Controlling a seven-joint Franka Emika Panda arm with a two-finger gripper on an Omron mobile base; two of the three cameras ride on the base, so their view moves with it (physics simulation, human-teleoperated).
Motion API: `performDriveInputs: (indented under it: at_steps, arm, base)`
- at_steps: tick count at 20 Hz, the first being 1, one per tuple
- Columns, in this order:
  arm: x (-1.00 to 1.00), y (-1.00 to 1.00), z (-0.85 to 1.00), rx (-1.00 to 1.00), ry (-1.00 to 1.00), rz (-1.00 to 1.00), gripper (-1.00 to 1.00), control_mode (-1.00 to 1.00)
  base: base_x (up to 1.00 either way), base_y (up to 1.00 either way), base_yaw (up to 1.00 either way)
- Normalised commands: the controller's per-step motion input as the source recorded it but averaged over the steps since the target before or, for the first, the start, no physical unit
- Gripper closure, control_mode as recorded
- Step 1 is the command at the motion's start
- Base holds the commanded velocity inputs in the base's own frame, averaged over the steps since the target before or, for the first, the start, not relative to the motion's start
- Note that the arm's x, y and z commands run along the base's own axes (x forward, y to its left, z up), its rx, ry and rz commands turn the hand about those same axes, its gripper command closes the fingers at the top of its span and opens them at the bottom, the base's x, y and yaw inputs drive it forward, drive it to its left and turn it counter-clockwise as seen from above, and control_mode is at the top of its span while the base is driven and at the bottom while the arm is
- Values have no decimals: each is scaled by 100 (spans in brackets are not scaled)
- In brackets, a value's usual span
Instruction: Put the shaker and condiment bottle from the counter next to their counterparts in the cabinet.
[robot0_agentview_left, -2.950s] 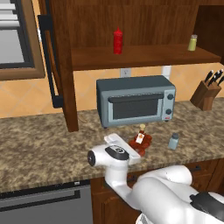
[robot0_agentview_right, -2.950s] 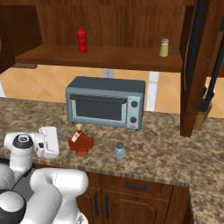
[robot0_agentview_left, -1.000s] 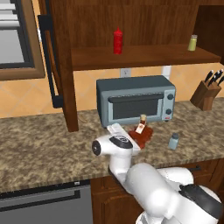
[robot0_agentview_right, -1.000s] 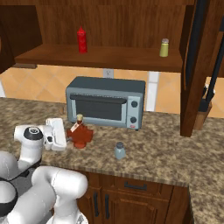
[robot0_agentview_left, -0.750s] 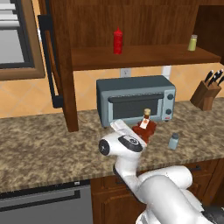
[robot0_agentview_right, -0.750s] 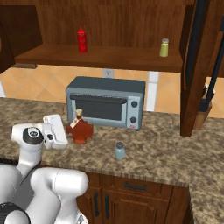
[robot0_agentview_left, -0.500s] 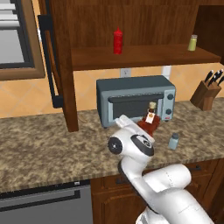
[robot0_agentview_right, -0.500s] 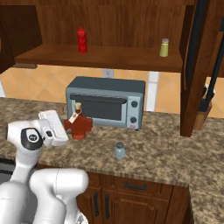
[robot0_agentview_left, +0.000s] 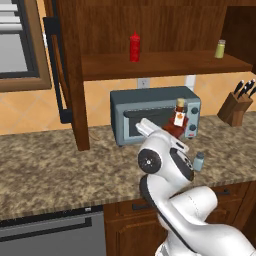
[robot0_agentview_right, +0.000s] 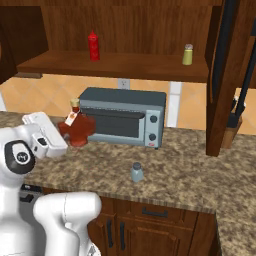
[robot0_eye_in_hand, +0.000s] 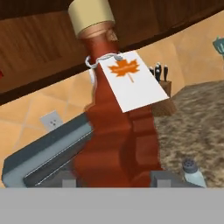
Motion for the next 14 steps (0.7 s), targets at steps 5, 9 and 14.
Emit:
performDriveInputs:
  at_steps: [5, 9, 14]
  arm:
    - [-38, -9, 68, 0, -2, 20, 100, -100]
    - [-11, -11, 61, 1, 0, 26, 100, -100]
    - [-9, -2, 60, 0, -1, 28, 100, -100]
  base:
    - [0, 0, 0]
    - [0, 0, 0]
    - [0, 0, 0]
